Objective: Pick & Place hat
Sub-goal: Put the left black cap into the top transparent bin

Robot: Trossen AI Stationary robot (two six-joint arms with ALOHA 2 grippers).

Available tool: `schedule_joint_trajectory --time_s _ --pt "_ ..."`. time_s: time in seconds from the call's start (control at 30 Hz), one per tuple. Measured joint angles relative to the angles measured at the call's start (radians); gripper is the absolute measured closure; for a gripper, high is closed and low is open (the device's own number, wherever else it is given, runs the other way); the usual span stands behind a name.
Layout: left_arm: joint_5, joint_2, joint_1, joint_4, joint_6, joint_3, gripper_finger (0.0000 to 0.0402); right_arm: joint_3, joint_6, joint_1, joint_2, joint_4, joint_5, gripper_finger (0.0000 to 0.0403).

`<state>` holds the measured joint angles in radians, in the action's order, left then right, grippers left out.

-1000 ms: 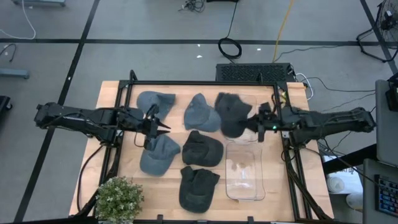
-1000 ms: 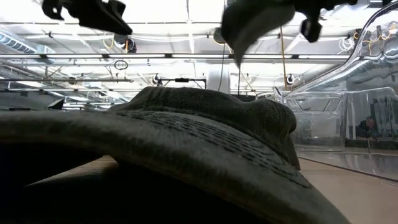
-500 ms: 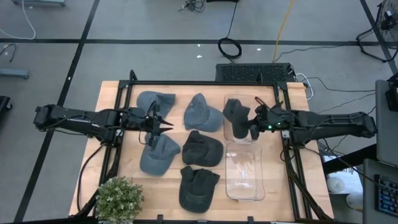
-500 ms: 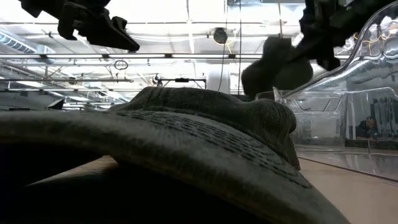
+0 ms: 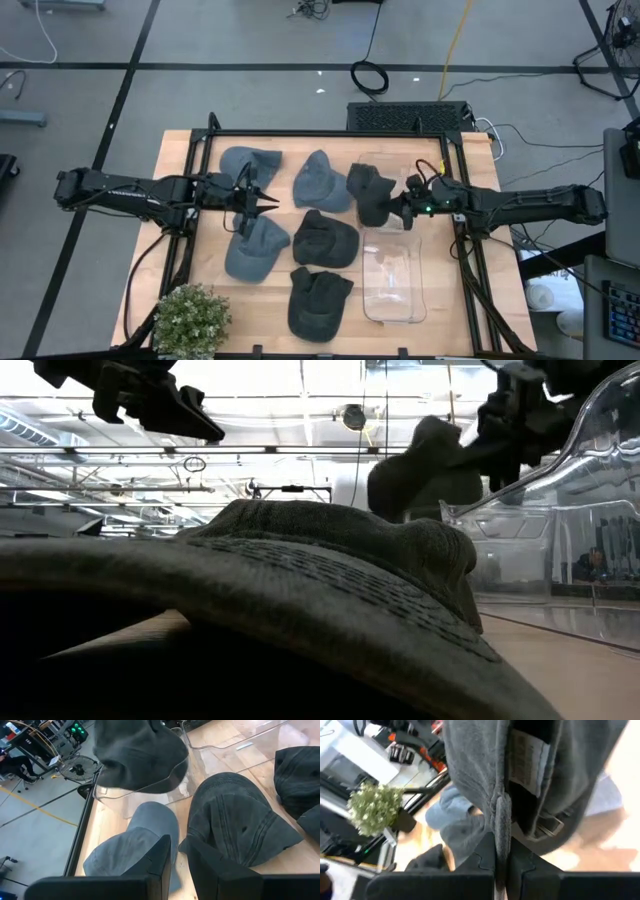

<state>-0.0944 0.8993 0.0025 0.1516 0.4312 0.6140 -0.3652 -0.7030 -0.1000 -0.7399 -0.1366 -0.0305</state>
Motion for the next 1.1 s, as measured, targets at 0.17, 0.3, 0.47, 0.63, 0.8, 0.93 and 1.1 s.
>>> schedule_joint_trajectory --time_s 0.17,0.3,0.47,0.63,0.8,0.93,1.1 --pt "0.000 0.000 0.000 0.000 -0.007 0.000 0.0330 0.075 -0.043 0.001 0.000 -0.022 0.007 0.0403" --pt "0.000 0.000 0.000 0.000 -0.008 0.000 0.0330 0.110 -0.023 0.001 0.000 -0.069 0.085 0.0399" --pt "0.000 0.000 0.000 0.000 -0.015 0.000 0.0330 0.118 -0.009 0.001 -0.002 -0.076 0.139 0.0353" --pt "0.000 0.000 0.000 0.000 -0.022 0.000 0.0330 0.118 0.009 0.001 -0.001 -0.078 0.166 0.0271" --pt "-0.001 0.000 0.000 0.000 -0.022 0.000 0.0330 0.118 -0.006 0.001 0.001 -0.081 0.165 0.0205" --pt "-0.001 0.000 0.000 0.000 -0.021 0.001 0.0330 0.117 -0.080 0.001 0.002 -0.045 0.163 0.0192" --pt "-0.001 0.000 0.000 0.000 -0.020 0.001 0.0330 0.100 -0.150 0.001 0.002 0.037 0.157 0.0198"
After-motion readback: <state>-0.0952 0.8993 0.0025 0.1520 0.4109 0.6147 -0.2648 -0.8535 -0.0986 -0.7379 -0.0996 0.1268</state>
